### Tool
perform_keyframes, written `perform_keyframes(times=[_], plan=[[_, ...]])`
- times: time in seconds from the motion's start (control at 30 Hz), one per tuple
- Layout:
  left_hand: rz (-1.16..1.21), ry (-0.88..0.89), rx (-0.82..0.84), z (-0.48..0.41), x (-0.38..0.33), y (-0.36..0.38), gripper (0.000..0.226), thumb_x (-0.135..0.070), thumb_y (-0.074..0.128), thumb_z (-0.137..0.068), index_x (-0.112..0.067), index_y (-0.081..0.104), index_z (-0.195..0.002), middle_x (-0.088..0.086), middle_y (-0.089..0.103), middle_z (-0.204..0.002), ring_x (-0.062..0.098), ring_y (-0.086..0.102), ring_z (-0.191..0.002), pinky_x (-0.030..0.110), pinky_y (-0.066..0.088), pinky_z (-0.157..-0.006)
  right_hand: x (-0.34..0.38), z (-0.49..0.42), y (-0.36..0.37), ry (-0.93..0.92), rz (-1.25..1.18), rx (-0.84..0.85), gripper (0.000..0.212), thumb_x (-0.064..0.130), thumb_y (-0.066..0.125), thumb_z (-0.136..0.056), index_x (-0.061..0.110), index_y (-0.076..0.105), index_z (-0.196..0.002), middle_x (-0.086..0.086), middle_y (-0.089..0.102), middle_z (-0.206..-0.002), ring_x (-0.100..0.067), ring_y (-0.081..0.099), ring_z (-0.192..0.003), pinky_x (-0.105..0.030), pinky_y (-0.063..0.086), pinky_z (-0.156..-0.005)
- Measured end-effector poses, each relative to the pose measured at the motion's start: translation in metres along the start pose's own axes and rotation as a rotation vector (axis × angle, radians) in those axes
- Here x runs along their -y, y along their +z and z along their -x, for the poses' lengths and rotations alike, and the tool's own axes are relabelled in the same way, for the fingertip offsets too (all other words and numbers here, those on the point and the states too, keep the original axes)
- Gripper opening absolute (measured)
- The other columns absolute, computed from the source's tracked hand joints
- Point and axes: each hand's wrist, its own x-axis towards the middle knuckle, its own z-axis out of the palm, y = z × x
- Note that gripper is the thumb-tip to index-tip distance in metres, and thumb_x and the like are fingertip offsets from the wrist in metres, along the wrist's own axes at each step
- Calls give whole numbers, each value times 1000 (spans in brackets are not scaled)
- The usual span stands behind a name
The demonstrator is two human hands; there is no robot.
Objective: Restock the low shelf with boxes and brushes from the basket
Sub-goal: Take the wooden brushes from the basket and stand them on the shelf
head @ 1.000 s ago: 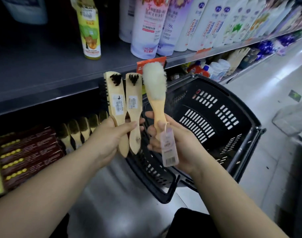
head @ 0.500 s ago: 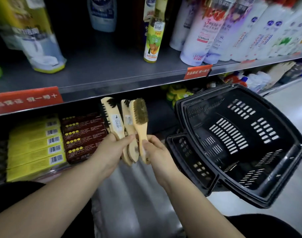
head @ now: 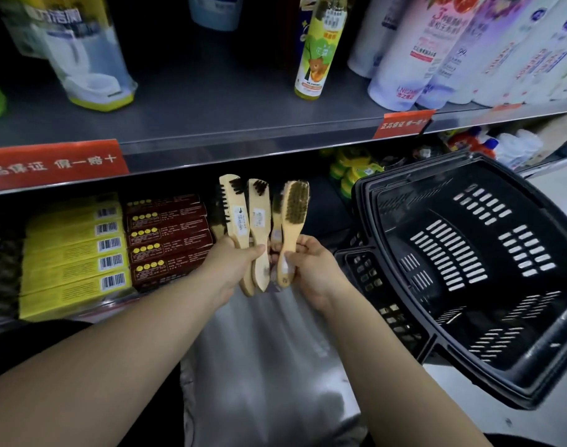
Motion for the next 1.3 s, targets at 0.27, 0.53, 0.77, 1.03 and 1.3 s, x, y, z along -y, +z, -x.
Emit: perform_keyframes(times=[0.27,0.53,0.77,1.03,1.3], plan=[[-3,-206,47,-36,-26,17,25,1,58,-89,-1,60,-113,19,64,-114,33,61,-105,48,48,-91,2,-23,-29,-14,156,-134,26,-4,46,-90,16,52,-107,-3,66,-91,-18,64,-81,-32,52,-71],[-93,-135,-13,-100,-16,22,28,0,66,-83,-3,58,-110,19,63,-117,34,60,-108,51,46,-97,-17,-111,-23,0,163,-485,20,13,54,-93,10,52,-113,-7,63,-98,-23,60,-88,-38,51,-83],[116,-169,28,-131,30,16,22,-1,60,-89,-5,60,-110,13,68,-95,26,64,-80,42,53,-76,-34,-185,-43,118,450,-424,31,5,37,-96,5,51,-123,-13,60,-111,-25,55,-99,-28,45,-80],[100,-101,30,-155,35,20,16,1,61,-87,-11,61,-98,9,69,-94,22,65,-81,32,51,-64,-44,-204,-66,-126,719,-282,27,-2,54,-87,10,64,-108,12,59,-74,-1,53,-66,-28,48,-67],[141,-82,14,-167,41,29,22,0,65,-84,-15,65,-99,5,72,-94,23,66,-92,44,52,-84,-45,-206,-70,-167,762,-235,26,1,56,-89,11,66,-110,6,64,-89,-5,56,-74,-20,46,-69]])
